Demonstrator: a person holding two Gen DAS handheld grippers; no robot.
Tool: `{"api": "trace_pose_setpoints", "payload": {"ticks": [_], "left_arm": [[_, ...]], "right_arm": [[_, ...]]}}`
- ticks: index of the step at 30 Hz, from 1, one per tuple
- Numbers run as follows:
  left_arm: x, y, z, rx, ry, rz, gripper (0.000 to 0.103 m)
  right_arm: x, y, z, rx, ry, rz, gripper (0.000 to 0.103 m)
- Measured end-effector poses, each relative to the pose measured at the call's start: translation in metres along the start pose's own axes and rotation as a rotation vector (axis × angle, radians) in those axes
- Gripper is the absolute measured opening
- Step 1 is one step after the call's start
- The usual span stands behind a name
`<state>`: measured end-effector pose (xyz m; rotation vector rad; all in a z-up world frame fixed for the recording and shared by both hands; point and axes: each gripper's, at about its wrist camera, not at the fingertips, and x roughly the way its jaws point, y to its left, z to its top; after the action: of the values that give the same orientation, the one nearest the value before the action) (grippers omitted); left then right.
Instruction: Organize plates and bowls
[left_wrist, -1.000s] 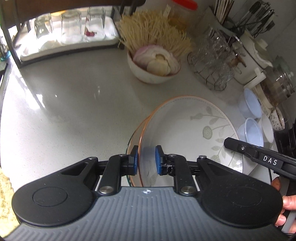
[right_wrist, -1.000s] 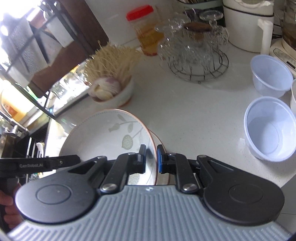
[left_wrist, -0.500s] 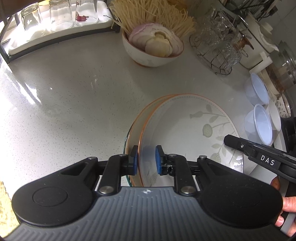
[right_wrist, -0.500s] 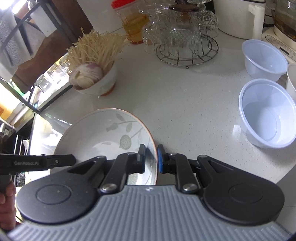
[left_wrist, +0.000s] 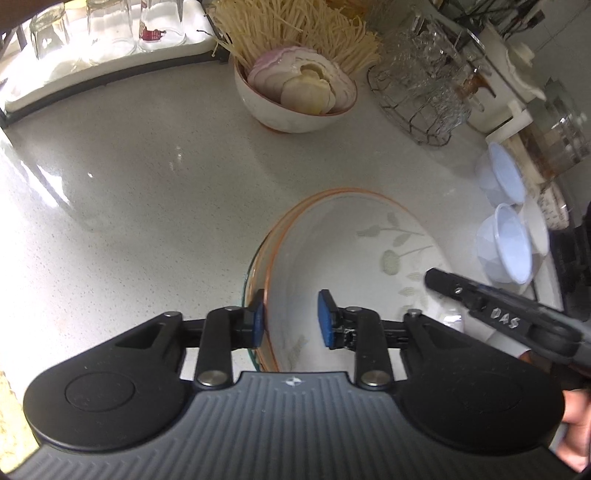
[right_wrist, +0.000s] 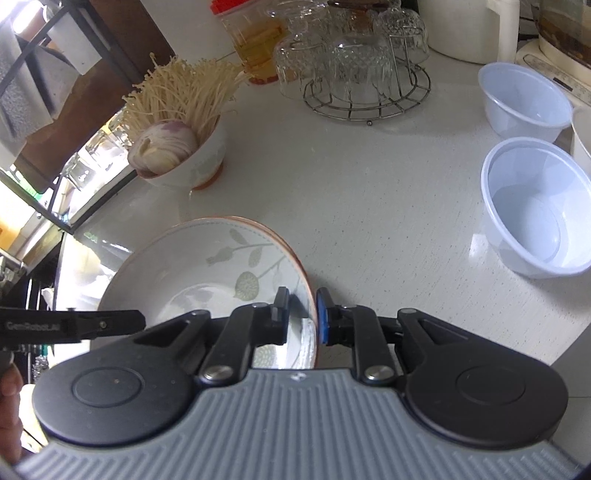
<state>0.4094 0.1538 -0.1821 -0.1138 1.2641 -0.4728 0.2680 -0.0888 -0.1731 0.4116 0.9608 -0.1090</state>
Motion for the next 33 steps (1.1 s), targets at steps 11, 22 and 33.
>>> {"api": "trace_pose_setpoints", "payload": {"ticks": [11,22,33], "left_arm": [[-0.013,0.006,-0.001,0.024,0.013,-0.027,0.041],[-0.038,0.009,-0.003,0.088,-0.067,0.008,0.046],[-0.091,-0.025,0.008,0.188,-0.261,-0.022,0.046]], "right_arm": [[-0.002,0.0,-0.002,0.035,-0.02,-0.007,0.02],[-0.017,0.004,-0.002,0.08,-0.083,-0.031,0.02],[-0.084,0.027,0.011,0.067,-0.217,-0.05,0.02]]}}
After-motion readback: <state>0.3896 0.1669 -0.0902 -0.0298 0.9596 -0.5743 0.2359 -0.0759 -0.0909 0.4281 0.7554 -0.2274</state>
